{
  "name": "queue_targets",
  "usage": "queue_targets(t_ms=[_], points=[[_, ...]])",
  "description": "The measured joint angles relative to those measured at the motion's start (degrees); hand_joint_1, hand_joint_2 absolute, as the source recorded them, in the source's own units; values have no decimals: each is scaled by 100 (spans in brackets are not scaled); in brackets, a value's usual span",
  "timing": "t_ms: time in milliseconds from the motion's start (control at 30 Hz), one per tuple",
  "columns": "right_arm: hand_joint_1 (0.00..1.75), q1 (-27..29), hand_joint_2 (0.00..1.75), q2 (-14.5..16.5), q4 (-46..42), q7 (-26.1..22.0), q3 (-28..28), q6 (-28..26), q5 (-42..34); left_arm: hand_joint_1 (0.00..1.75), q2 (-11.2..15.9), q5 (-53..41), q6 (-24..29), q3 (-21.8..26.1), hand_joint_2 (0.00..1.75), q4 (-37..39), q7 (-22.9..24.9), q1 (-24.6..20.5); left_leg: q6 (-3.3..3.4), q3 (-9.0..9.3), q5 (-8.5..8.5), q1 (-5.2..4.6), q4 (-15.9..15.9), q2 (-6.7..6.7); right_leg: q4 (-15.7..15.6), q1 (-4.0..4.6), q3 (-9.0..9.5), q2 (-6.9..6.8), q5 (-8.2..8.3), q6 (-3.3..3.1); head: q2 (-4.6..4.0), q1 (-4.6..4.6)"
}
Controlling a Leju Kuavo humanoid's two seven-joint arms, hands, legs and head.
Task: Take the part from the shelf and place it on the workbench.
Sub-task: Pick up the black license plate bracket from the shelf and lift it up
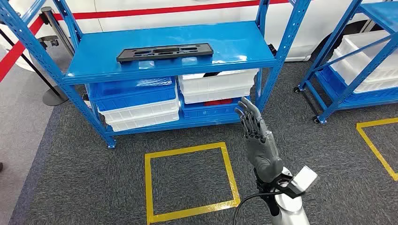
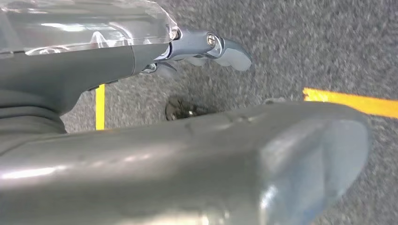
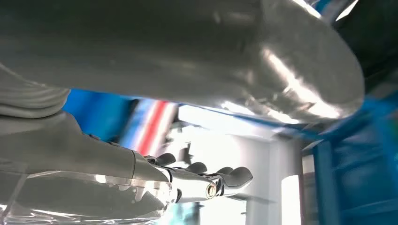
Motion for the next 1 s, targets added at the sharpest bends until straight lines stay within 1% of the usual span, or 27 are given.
queue_targets(t_ms=[67,100,133,167,200,267,300,333,367,400,433,467,500,533,567,633,667,700,733,767,800,833,867,900,933,967,1000], points=[[0,-11,0,-25,-177,-29,94,-3,-63,0,0,-5,-19,28,0,3,4,3,48,-6,1,-1,-18,-1,21,-1,14,-1,35,50,0,0],[0,-21,0,-49,-347,-56,184,-8,-127,0,-1,-10,-38,58,0,5,7,3,98,13,5,2,-36,-2,43,-9,16,-3,43,91,0,0],[0,-28,0,-72,-511,-86,265,-14,-193,0,-4,-16,-57,86,0,8,8,3,142,40,8,5,-53,-4,108,-15,5,-7,26,121,0,0],[0,-36,0,-92,-672,-118,341,-22,-261,0,-9,-22,-78,112,0,10,8,0,182,73,7,5,-63,-4,244,-21,-56,-10,-55,136,0,0],[0,-42,0,-109,-821,-154,407,-32,-329,0,-14,-34,-102,130,0,11,8,-3,212,100,5,3,-70,-4,485,-25,-178,-14,-195,145,0,0],[0,-44,0,-133,-1067,-211,512,-55,-439,0,-20,-60,-148,151,0,12,8,-6,254,116,-19,-21,-67,-1,1212,-16,-585,-15,-538,151,0,0],[0,-37,0,-145,-1151,-228,549,-65,-471,0,-21,-70,-165,161,0,13,8,-6,268,130,-40,-37,-66,1,1521,-11,-787,-15,-636,151,0,0],[0,-30,0,-156,-1218,-236,579,-71,-488,0,-25,-73,-176,173,0,14,9,-5,277,156,-67,-55,-66,0,1660,-5,-911,-15,-622,141,0,0],[0,-25,0,-166,-1274,-240,603,-75,-493,0,-30,-73,-183,187,0,16,9,-4,280,198,-101,-72,-65,-3,1578,3,-925,-16,-486,121,0,0],[0,-23,0,-173,-1326,-245,624,-76,-495,0,-37,-73,-191,204,0,18,9,-4,279,254,-143,-87,-66,-6,1289,20,-835,-17,-250,84,0,0],[0,-23,0,-176,-1371,-249,642,-77,-495,0,-47,-73,-198,220,0,22,8,-4,274,312,-188,-99,-67,-7,878,48,-684,-24,19,25,0,0],[0,-24,0,-179,-1405,-253,658,-77,-495,0,-61,-73,-204,233,0,30,7,-7,261,366,-231,-110,-67,-5,524,82,-546,-38,180,-34,0,0],[0,-26,0,-180,-1432,-257,672,-78,-495,0,-74,-73,-208,241,0,37,6,-13,238,391,-270,-111,-70,-2,260,115,-443,-49,250,-84,0,0],[0,-25,0,-182,-1456,-261,683,-79,-495,0,-84,-73,-210,246,0,44,6,-21,208,417,-296,-110,-75,6,113,141,-390,-58,258,-124,0,1],[0,-26,0,-184,-1475,-263,691,-81,-495,0,-91,-73,-210,249,0,50,5,-29,171,442,-297,-110,-65,14,69,152,-366,-58,204,-145,0,1],[0,-25,0,-187,-1520,-267,705,-83,-495,0,-92,-73,-210,251,0,53,5,-46,113,478,-288,-112,14,22,-24,123,-252,-43,216,-183,0,2],[0,-32,0,-187,-1537,-269,712,-83,-495,0,-94,-73,-210,251,0,55,4,-56,91,420,-281,-110,180,17,-64,96,-171,-42,199,-202,0,1],[0,-39,0,-186,-1550,-270,720,-83,-495,0,-97,-74,-212,251,0,57,3,-67,64,279,-309,-99,442,12,-95,71,-89,-43,178,-214,0,1],[0,-44,0,-187,-1558,-270,729,-82,-495,0,-98,-75,-213,251,0,58,2,-73,28,60,-384,-75,793,6,-117,57,-24,-46,143,-222,0,1],[0,-49,0,-187,-1559,-270,738,-80,-494,0,-101,-76,-214,251,0,60,1,-72,-11,-198,-513,-51,1154,5,-124,46,30,-43,98,-228,0,-1],[0,-46,0,-187,-1558,-269,747,-77,-494,0,-101,-78,-215,251,0,60,0,-64,-49,-436,-676,-24,1428,4,-125,38,83,-34,48,-223,0,0],[0,-41,0,-188,-1558,-269,751,-74,-493,0,-101,-78,-213,251,0,60,-1,-54,-80,-613,-814,1,1556,5,-125,29,146,-21,-8,-211,0,0],[0,-35,0,-188,-1555,-269,755,-72,-493,0,-101,-76,-211,252,0,60,-5,-44,-102,-707,-854,21,1506,6,-125,17,223,-11,-69,-195,0,0],[0,-29,0,-189,-1551,-268,758,-88,-495,0,-99,-73,-209,253,0,60,-9,-38,-117,-722,-747,37,1285,7,-125,4,312,-4,-134,-175,0,0],[0,-25,0,-198,-1542,-267,769,-135,-509,0,-98,-64,-208,255,0,60,-12,-32,-126,-678,-472,50,938,10,-125,-7,402,-2,-205,-150,0,0],[0,-26,0,-224,-1526,-265,795,-210,-529,0,-97,-51,-208,260,0,61,-14,-23,-121,-627,-107,54,562,14,-112,-11,486,-2,-275,-122,0,1],[0,-26,0,-259,-1506,-264,830,-298,-548,0,-96,-39,-208,267,0,62,-14,-17,-94,-578,180,50,287,20,-105,-8,545,2,-340,-85,0,1]])
